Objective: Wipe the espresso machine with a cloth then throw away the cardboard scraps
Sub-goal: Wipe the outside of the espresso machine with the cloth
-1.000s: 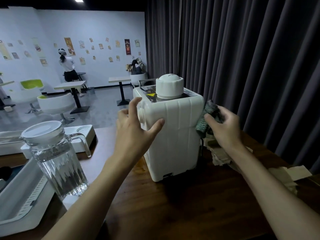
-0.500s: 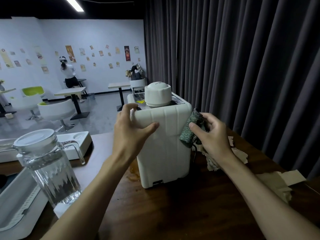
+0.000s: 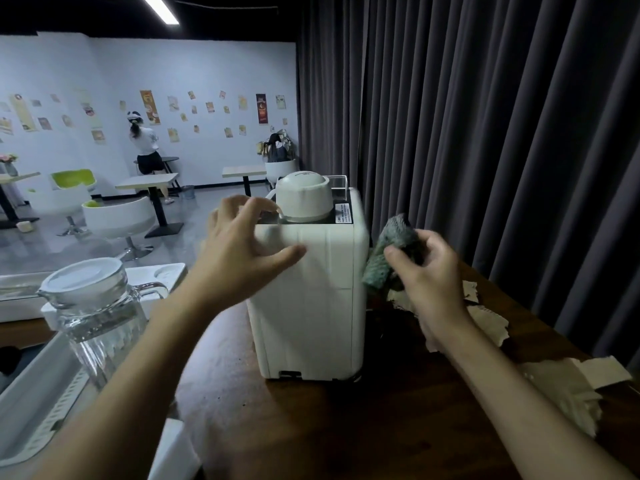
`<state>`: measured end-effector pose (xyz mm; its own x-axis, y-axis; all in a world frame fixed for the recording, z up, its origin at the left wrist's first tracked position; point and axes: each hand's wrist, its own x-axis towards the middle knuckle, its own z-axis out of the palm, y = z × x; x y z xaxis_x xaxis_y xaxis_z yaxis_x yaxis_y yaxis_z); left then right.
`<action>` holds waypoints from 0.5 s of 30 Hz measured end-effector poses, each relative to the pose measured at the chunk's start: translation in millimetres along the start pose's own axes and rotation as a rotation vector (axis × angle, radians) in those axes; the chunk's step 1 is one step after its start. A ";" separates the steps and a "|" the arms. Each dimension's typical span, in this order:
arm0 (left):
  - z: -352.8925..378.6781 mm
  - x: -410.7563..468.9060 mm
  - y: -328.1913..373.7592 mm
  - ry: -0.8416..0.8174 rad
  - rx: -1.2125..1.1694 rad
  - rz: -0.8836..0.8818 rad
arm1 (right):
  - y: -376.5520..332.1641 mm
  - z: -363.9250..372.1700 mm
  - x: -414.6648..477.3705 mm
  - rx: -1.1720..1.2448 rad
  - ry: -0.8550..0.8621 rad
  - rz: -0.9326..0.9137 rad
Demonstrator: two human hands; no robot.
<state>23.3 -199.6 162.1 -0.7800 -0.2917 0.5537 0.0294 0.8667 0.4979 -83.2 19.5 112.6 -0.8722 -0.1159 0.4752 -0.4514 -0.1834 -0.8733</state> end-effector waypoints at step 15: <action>41.9 21.8 59.3 0.254 0.120 -0.282 | -9.7 31.2 129.0 -0.096 -0.465 0.048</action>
<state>-18.2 -137.6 175.8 -0.5670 -0.6030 0.5612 -0.2488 0.7748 0.5811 -185.4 -24.1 185.8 -0.7253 -0.5510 0.4126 -0.4470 -0.0789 -0.8911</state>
